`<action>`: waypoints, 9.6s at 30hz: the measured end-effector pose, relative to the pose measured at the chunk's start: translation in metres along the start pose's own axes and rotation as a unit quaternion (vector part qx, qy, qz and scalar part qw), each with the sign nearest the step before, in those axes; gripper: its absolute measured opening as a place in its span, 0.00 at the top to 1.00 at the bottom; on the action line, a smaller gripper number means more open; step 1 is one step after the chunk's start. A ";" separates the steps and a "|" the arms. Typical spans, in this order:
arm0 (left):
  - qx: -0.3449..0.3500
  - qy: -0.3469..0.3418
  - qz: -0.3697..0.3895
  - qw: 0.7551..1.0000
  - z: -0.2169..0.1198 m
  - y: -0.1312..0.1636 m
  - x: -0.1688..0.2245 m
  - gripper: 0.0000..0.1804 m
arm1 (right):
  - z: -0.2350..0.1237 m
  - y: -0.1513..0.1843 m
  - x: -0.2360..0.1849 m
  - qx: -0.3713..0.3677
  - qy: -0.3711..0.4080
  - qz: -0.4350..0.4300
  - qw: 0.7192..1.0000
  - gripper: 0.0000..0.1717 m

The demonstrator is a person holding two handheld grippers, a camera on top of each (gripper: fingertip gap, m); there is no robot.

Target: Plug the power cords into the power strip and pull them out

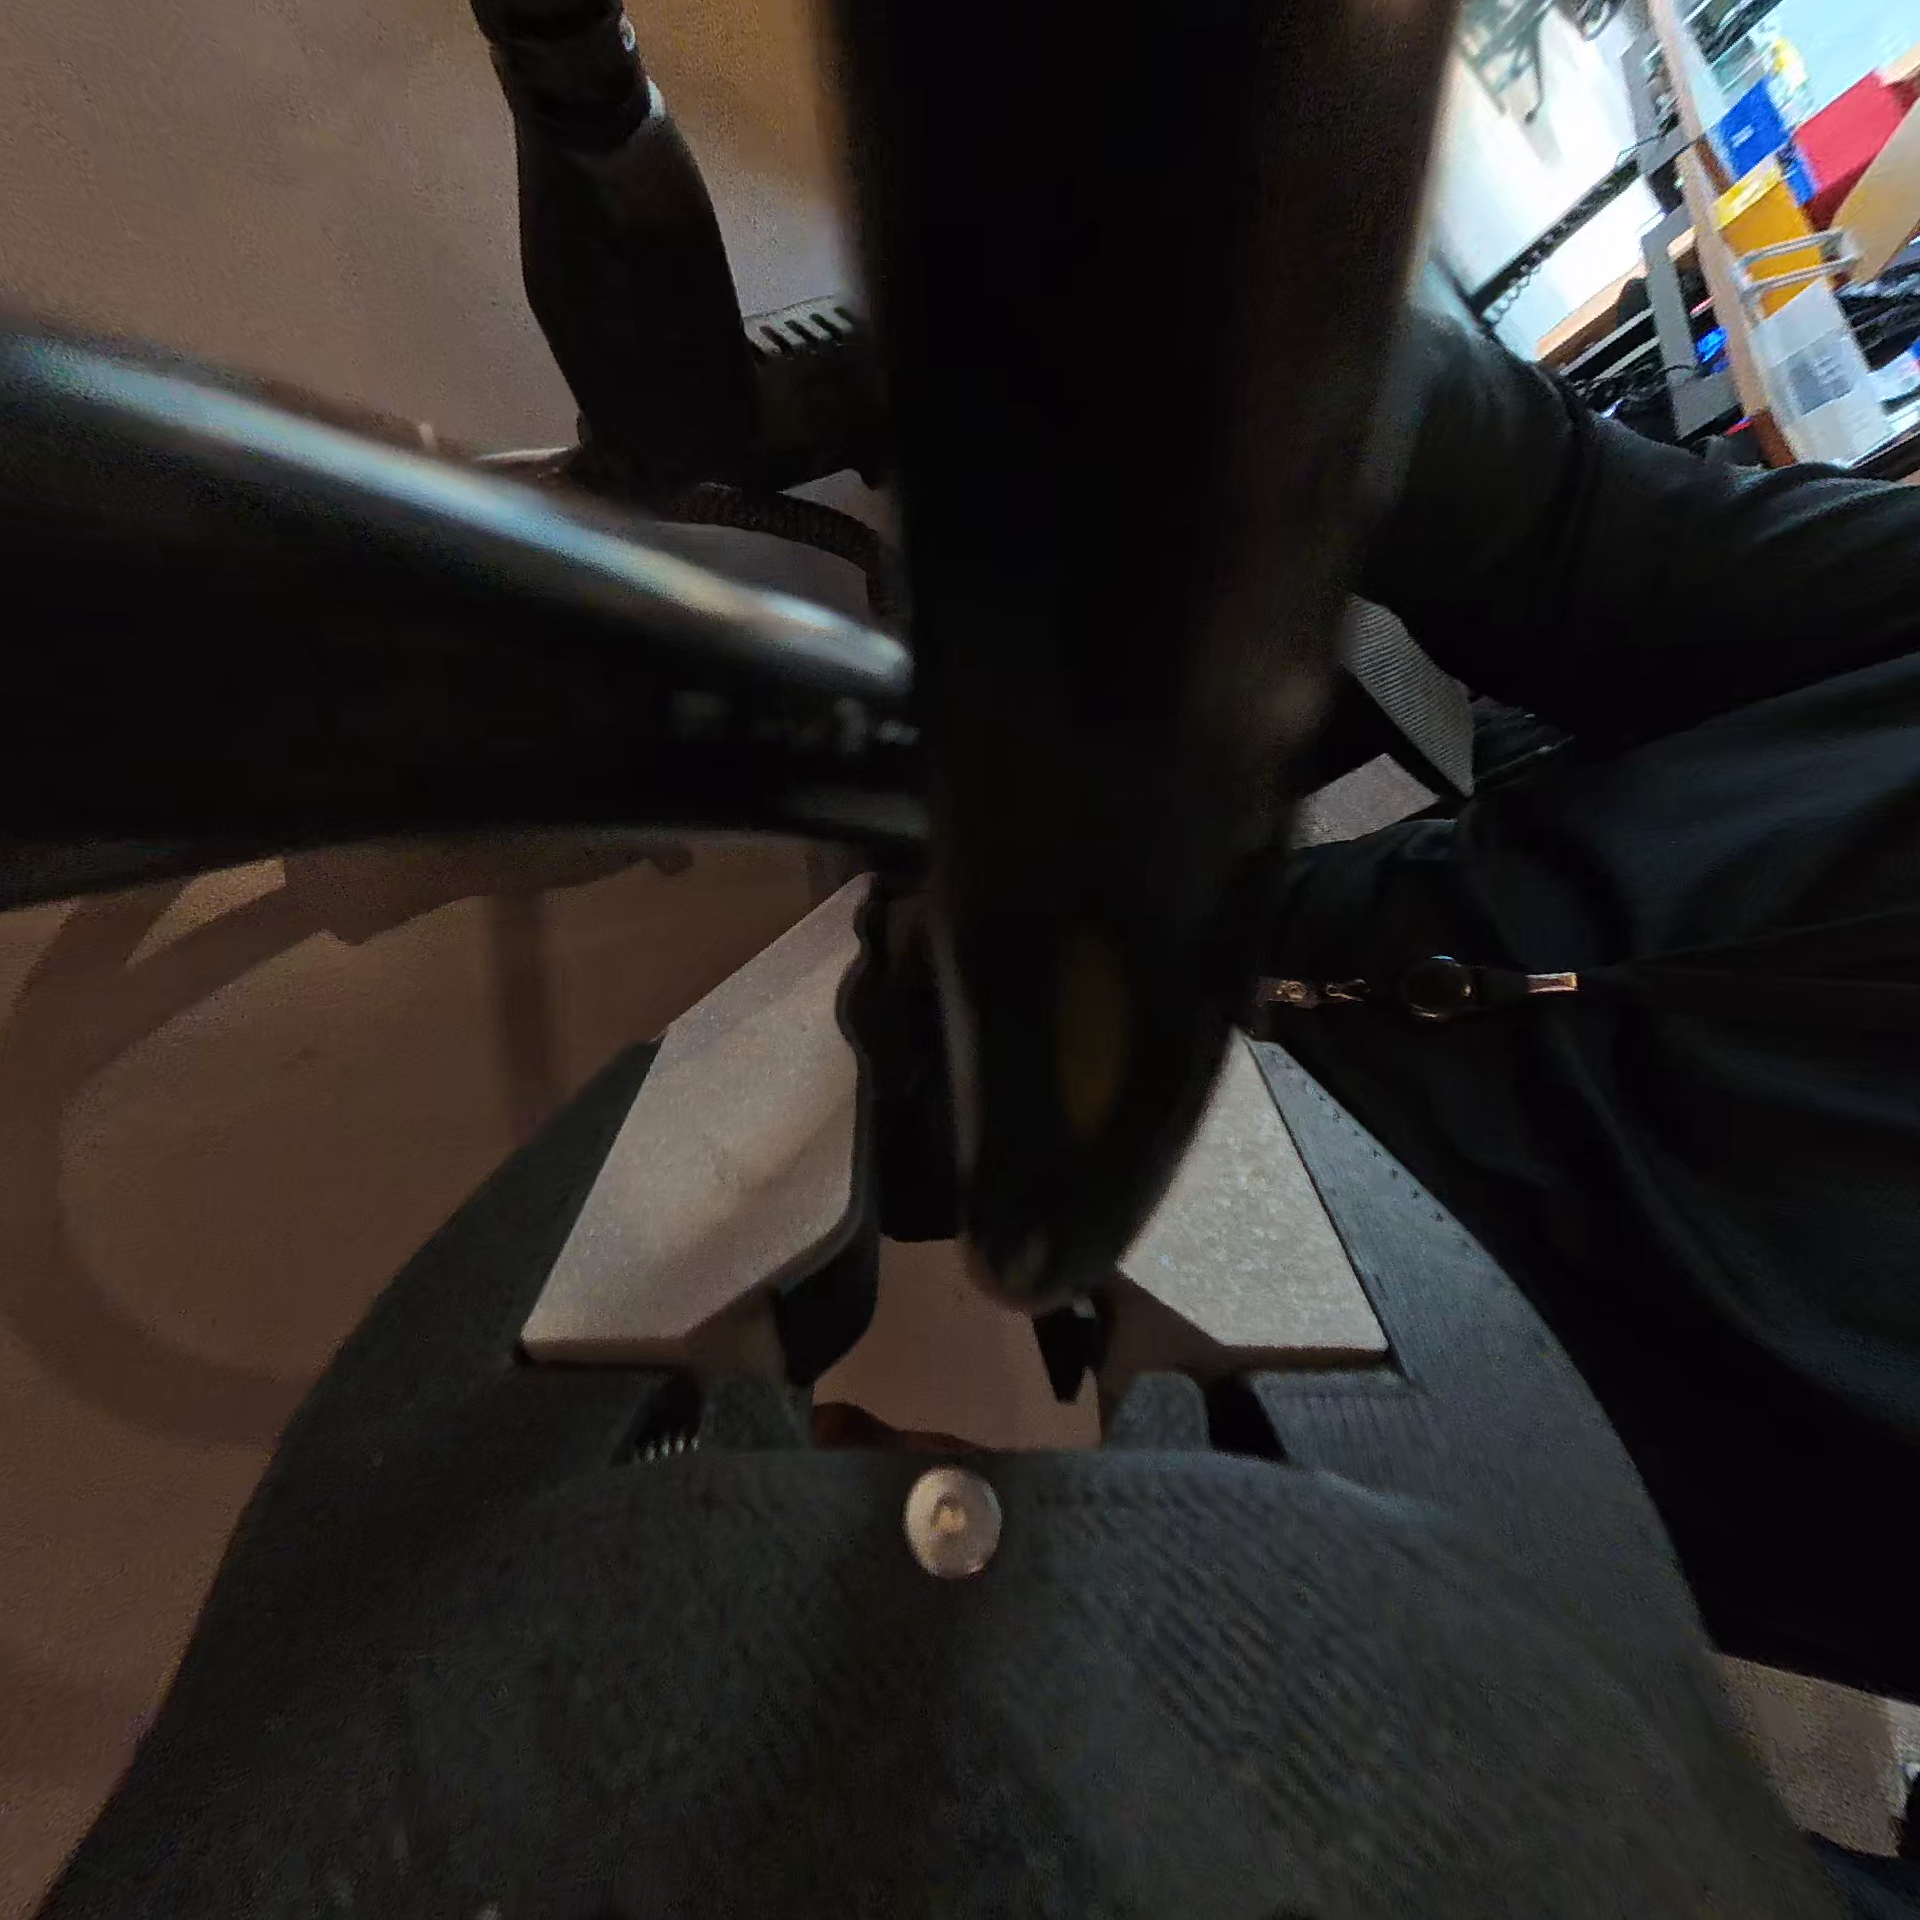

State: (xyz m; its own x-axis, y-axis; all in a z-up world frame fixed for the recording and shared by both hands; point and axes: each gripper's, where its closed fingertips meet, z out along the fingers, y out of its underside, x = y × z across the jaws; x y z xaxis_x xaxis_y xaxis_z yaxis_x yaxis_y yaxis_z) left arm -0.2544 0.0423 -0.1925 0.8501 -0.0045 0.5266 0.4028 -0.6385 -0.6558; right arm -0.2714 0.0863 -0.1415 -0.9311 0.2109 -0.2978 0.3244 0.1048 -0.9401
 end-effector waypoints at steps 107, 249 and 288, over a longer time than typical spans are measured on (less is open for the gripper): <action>0.129 -0.426 0.129 0.886 -0.113 0.004 -0.021 0.77 | -0.044 0.004 0.077 0.056 0.209 0.105 0.971 0.57; 0.134 -0.175 0.200 0.955 -0.010 -0.016 0.056 0.96 | 0.000 0.036 -0.031 -0.185 0.187 -0.181 0.948 1.00; 0.195 -0.155 0.268 0.931 0.010 -0.045 0.096 0.94 | 0.000 0.034 -0.052 -0.212 0.320 -0.188 0.904 0.91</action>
State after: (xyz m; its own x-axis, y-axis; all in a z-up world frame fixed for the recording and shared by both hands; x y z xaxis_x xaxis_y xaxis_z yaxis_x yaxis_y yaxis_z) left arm -0.1878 0.0786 -0.1183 0.9971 0.0184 -0.0734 -0.0653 -0.2805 -0.9576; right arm -0.2116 0.0786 -0.1577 -0.7450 0.5883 0.3146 0.1670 0.6211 -0.7657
